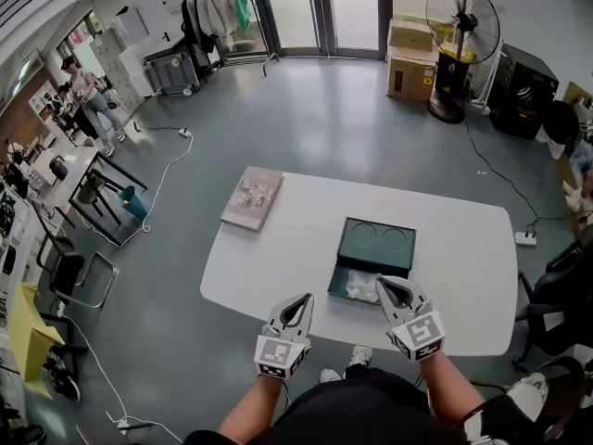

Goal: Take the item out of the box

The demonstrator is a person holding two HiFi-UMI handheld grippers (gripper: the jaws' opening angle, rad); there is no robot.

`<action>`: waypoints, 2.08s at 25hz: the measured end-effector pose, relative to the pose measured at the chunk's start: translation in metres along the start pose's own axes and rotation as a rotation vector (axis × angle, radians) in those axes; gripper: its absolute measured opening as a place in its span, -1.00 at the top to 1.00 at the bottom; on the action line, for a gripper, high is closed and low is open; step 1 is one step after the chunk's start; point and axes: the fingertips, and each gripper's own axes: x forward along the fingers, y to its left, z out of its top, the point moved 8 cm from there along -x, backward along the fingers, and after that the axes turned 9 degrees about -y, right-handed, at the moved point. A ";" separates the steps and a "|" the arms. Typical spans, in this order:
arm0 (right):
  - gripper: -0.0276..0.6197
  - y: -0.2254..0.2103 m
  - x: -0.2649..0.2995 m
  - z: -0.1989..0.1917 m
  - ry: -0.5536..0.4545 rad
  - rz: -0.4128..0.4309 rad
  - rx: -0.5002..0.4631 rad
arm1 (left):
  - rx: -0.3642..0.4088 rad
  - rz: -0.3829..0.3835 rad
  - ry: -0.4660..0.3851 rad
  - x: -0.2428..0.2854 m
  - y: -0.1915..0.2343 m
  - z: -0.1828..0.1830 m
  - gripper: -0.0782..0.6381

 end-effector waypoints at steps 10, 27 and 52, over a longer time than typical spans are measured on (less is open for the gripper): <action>0.86 -0.042 0.024 -0.018 0.082 0.035 0.002 | 0.027 -0.052 0.064 0.060 -0.001 -0.007 0.75; 0.04 -0.067 0.050 -0.066 0.290 0.203 -0.016 | -0.012 -0.057 0.104 0.105 0.001 -0.015 0.75; -0.19 -0.031 0.090 -0.140 0.683 0.364 -0.222 | -0.006 -0.206 0.158 0.104 0.052 -0.029 0.75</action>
